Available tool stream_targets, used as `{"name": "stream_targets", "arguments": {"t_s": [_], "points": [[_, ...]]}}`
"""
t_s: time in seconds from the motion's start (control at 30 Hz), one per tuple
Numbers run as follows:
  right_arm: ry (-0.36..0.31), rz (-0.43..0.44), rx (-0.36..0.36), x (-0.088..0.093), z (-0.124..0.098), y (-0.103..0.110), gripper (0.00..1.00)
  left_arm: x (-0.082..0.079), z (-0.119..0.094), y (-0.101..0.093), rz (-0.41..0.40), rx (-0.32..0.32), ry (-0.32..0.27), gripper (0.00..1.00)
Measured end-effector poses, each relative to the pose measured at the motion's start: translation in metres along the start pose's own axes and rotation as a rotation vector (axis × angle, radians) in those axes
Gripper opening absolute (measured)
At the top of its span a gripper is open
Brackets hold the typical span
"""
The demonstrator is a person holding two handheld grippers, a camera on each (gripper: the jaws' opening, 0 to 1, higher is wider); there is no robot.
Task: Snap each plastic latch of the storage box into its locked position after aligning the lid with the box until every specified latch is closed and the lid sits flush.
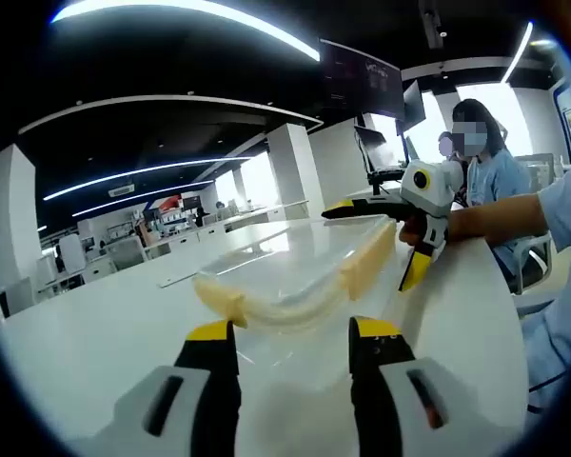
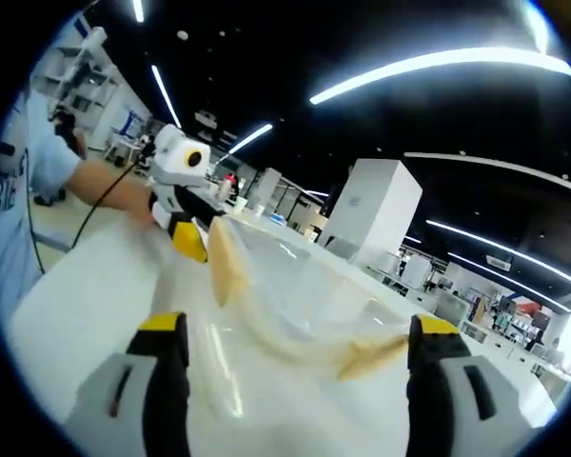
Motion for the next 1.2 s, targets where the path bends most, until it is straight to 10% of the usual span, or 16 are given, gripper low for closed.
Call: {"name": "stream_targets", "arguments": {"t_s": [0.27,0.4,1.2], "points": [[0.002,-0.006,-0.001,0.000,0.000,0.003,0.98,-0.005,-0.004,-0.008,0.037,-0.018,-0.043,0.43],[0.000,-0.004,-0.003,-0.001,0.000,0.005,0.98,-0.002,0.004,0.021,-0.037,0.009,-0.018,0.43],[0.011,-0.029,-0.001,-0.002,0.002,0.009,1.00,-0.006,0.000,-0.001,0.010,-0.008,-0.024,0.45]]}}
Point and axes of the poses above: the point that each gripper's makers call its tool centre point, and the gripper's own axes: z roughly forward along the fingers, y roughly to its left, x roughly out of its underside, the point moved 5 cm from there along -z, roughly backward along the fingers, and after that the axes turned 9 degrees about y, right-handed, at the moved point
